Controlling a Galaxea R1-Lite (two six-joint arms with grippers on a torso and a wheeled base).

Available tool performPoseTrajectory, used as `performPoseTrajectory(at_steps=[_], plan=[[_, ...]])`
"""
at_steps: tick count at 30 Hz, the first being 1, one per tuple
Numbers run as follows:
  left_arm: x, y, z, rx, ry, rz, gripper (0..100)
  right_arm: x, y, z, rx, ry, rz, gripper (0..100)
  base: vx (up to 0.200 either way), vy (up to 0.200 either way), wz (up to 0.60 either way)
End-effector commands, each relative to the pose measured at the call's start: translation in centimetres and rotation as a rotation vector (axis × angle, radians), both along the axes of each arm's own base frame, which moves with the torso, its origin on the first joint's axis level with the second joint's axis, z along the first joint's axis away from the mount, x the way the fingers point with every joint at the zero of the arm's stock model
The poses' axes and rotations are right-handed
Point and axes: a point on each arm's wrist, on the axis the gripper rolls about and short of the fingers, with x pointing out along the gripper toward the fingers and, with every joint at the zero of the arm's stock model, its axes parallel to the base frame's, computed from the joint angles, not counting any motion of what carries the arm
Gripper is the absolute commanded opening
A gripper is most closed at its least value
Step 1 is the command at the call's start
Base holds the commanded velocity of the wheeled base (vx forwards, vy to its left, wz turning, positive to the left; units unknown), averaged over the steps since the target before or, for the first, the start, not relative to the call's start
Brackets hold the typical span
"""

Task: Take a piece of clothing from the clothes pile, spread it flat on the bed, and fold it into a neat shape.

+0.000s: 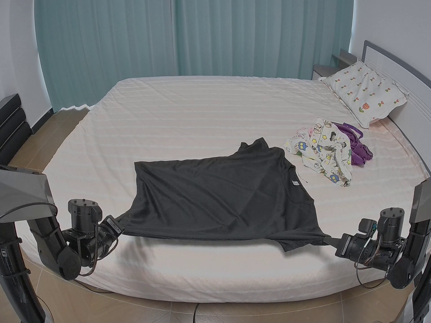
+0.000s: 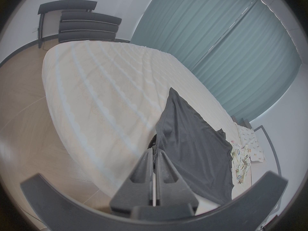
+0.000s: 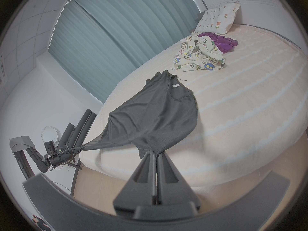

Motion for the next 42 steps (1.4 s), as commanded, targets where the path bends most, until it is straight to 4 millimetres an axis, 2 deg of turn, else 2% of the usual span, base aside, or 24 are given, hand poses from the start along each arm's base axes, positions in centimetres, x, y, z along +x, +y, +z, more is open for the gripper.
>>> performPoseTrajectory(at_steps=[1, 7, 16, 18, 28, 36, 42], plan=[[-1.0, 0.2, 0.3, 0.019, 0.01, -0.01, 0, -0.8, -0.2, 0.7, -0.003, 0.007, -0.002, 0, 0.0, 0.0, 0.0], [-2.1, 0.4, -0.5, 0.069, 0.067, -0.043, 0, -1.4, -0.4, 0.4, -0.028, 0.068, 0.005, 0, 0.0, 0.0, 0.0], [-3.6, 0.5, -2.8, 0.097, 0.198, -0.091, 0, -2.8, -0.9, -0.5, -0.145, 0.198, 0.064, 0, 0.0, 0.0, 0.0], [-4.5, 0.6, -3.3, 0.108, 0.243, -0.126, 0, -3.0, -0.9, -0.6, -0.16, 0.214, 0.078, 0, 0.0, 0.0, 0.0], [-5.8, 0.8, -4.5, 0.129, 0.328, -0.147, 0, -4.3, -1.1, -0.9, -0.232, 0.299, 0.138, 0, 0.0, 0.0, 0.0], [-8.0, 1.0, -4.7, 0.176, 0.412, -0.198, 0, -4.8, -1.2, -1.2, -0.269, 0.339, 0.172, 0, 0.0, 0.0, 0.0], [-7.6, 1.0, -4.6, 0.18, 0.353, -0.194, 0, -4.3, -1.3, -0.8, -0.268, 0.294, 0.168, 0, 0.0, 0.0, 0.0]])
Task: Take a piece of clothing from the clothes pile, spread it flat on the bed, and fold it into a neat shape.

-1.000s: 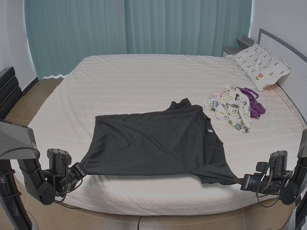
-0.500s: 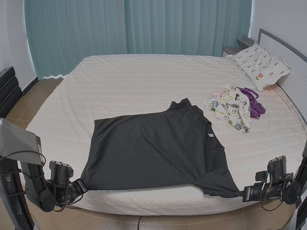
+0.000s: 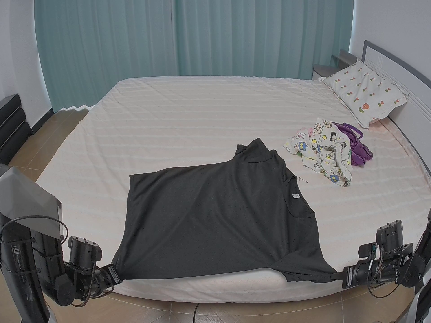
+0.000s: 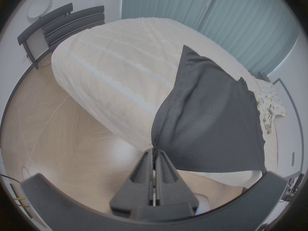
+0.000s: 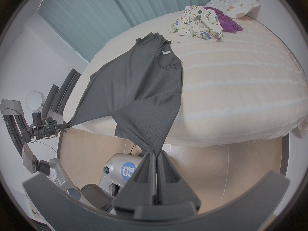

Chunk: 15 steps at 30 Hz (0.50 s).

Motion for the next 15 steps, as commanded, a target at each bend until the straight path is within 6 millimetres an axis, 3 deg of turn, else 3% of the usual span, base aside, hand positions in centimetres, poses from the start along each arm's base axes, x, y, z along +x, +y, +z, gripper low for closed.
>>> performPoseTrajectory(at_steps=[1, 8, 12, 13, 15], plan=[[0.3, 0.0, -0.1, 0.0, -0.034, 0.005, 0, 0.1, 0.0, 0.5, 0.013, -0.038, -0.008, 0, 0.0, 0.0, 0.0], [1.6, -0.1, 0.7, -0.017, -0.149, 0.016, 0, 2.7, 0.1, 2.4, 0.055, -0.178, -0.017, 0, 0.0, 0.0, 0.0], [1.8, -0.1, 0.8, -0.02, -0.159, 0.019, 0, 3.0, 0.1, 2.6, 0.056, -0.187, -0.017, 0, 0.0, 0.0, 0.0], [3.2, 0.0, 1.2, -0.008, -0.226, 0.047, 0, 4.5, 0.3, 3.2, 0.063, -0.234, -0.017, 0, 0.0, 0.0, 0.0], [3.7, 0.0, 1.4, -0.001, -0.249, 0.058, 0, 5.2, 0.4, 3.6, 0.067, -0.259, -0.015, 0, 0.0, 0.0, 0.0]])
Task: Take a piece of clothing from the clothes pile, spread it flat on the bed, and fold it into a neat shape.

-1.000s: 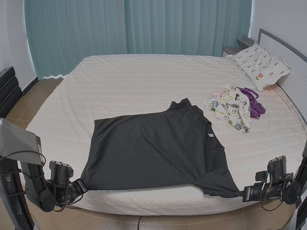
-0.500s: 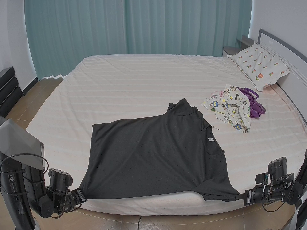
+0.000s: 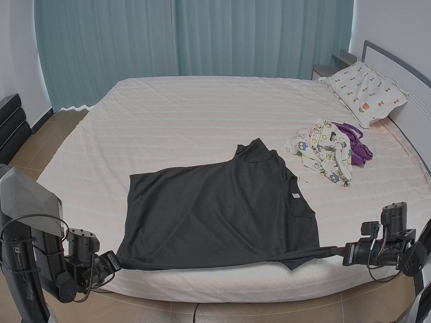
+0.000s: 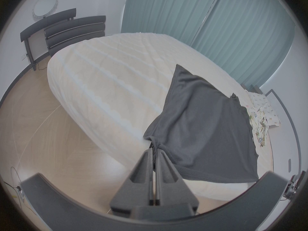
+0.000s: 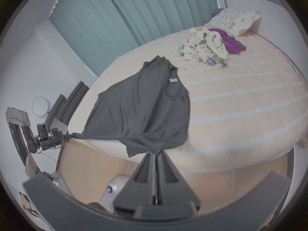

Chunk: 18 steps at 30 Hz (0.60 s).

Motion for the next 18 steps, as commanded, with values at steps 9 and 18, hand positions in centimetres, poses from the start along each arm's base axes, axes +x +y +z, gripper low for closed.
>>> performPoseTrajectory(at_steps=[9, 18], plan=[[3.3, -0.2, 2.3, -0.009, -0.193, 0.039, 0, 5.1, 0.7, 2.8, 0.023, -0.155, -0.001, 0, 0.0, 0.0, 0.0], [4.2, -0.3, 3.0, -0.007, -0.241, 0.043, 0, 7.2, 1.1, 3.3, 0.019, -0.146, 0.002, 0, 0.0, 0.0, 0.0]])
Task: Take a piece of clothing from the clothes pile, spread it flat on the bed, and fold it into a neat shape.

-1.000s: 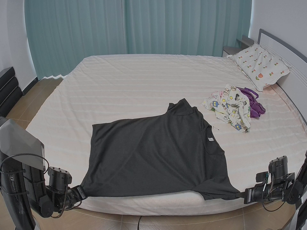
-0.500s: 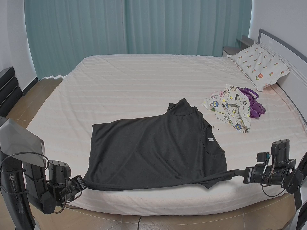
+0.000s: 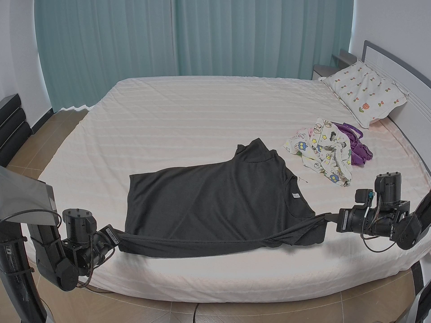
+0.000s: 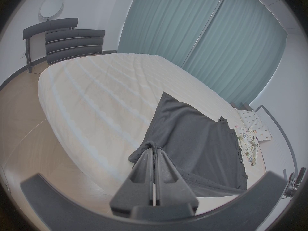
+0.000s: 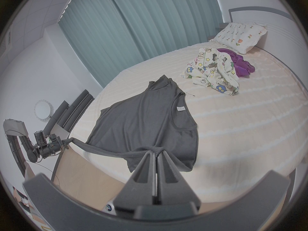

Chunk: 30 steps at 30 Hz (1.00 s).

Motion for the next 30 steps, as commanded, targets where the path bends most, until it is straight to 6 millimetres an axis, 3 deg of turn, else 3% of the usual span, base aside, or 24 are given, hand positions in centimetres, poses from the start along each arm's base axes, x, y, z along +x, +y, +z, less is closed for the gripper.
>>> performPoseTrajectory(at_steps=[1, 8, 9, 10, 16, 30], plan=[[0.5, 0.0, 0.0, 0.002, -0.012, 0.003, 0, 1.3, 0.3, 0.2, -0.001, 0.002, 0.003, 0, 0.0, 0.0, 0.0], [1.8, 0.1, -0.7, 0.003, -0.017, 0.019, 0, 2.7, 0.5, 0.1, -0.001, -0.007, 0.002, 0, 0.0, 0.0, 0.0], [2.7, 0.2, -1.5, 0.005, -0.014, 0.028, 0, 2.7, 0.5, 0.1, -0.001, -0.007, 0.002, 0, 0.0, 0.0, 0.0], [2.9, 0.2, -1.6, 0.006, -0.016, 0.031, 0, 3.7, 0.6, -0.2, -0.003, -0.008, -0.003, 0, 0.0, 0.0, 0.0], [4.5, 0.2, -2.2, 0.006, -0.038, 0.044, 0, 5.0, 0.3, -0.6, -0.004, -0.014, -0.02, 0, 0.0, 0.0, 0.0], [6.8, 0.2, -3.5, 0.016, -0.048, 0.053, 0, 7.6, 0.1, -1.3, -0.003, -0.01, -0.037, 0, 0.0, 0.0, 0.0]])
